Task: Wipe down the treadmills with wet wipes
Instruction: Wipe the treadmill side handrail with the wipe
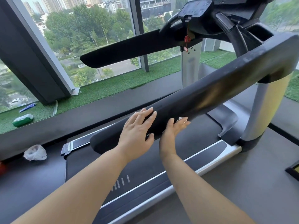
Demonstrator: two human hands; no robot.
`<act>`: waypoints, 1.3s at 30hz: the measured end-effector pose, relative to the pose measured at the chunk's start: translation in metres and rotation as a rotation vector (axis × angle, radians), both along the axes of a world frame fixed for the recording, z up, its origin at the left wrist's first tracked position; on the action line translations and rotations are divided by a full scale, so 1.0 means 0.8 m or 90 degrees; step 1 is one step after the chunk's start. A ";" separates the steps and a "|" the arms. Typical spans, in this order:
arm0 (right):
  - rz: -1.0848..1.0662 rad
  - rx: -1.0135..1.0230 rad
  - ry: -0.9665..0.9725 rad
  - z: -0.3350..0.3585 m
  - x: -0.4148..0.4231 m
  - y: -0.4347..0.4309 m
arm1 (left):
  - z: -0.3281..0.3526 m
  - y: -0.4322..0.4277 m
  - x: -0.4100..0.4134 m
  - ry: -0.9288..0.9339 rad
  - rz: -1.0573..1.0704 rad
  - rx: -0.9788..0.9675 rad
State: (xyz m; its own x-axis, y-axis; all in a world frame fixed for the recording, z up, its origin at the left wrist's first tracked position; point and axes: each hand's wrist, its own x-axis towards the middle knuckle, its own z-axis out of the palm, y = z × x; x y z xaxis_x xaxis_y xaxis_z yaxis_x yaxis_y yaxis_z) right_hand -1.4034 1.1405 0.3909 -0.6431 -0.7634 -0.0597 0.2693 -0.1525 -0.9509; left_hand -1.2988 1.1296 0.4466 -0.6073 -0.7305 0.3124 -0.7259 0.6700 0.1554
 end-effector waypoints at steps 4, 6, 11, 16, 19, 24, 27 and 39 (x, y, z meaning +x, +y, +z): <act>-0.094 0.056 -0.070 0.013 -0.056 -0.030 | 0.001 0.000 0.002 -0.005 -0.013 -0.001; -0.094 0.064 -0.091 0.014 -0.052 -0.032 | 0.000 0.000 0.002 -0.008 -0.014 -0.009; 0.011 -0.020 -0.022 0.005 0.027 0.008 | 0.003 -0.001 0.002 0.003 -0.020 -0.007; -0.080 0.046 0.014 0.020 -0.040 -0.020 | 0.014 -0.008 0.022 0.008 -0.076 0.017; -0.095 0.060 0.034 0.022 -0.046 -0.027 | 0.013 -0.011 0.039 0.024 -0.053 -0.008; 0.018 -0.021 0.415 -0.026 0.023 0.000 | 0.010 -0.015 0.049 0.060 -0.006 -0.021; 0.009 0.006 0.506 -0.037 -0.005 -0.009 | 0.009 -0.017 0.050 0.064 0.003 -0.022; 0.015 -0.029 0.734 -0.056 0.014 -0.001 | 0.002 -0.019 0.048 0.076 0.022 -0.048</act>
State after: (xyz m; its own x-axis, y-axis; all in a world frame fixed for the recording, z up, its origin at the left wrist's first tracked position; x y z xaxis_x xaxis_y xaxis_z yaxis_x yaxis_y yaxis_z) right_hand -1.3919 1.1399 0.3463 -0.2826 -0.7621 0.5825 -0.7529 -0.2000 -0.6270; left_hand -1.2601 1.1143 0.4485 -0.5376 -0.7220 0.4356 -0.7277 0.6582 0.1929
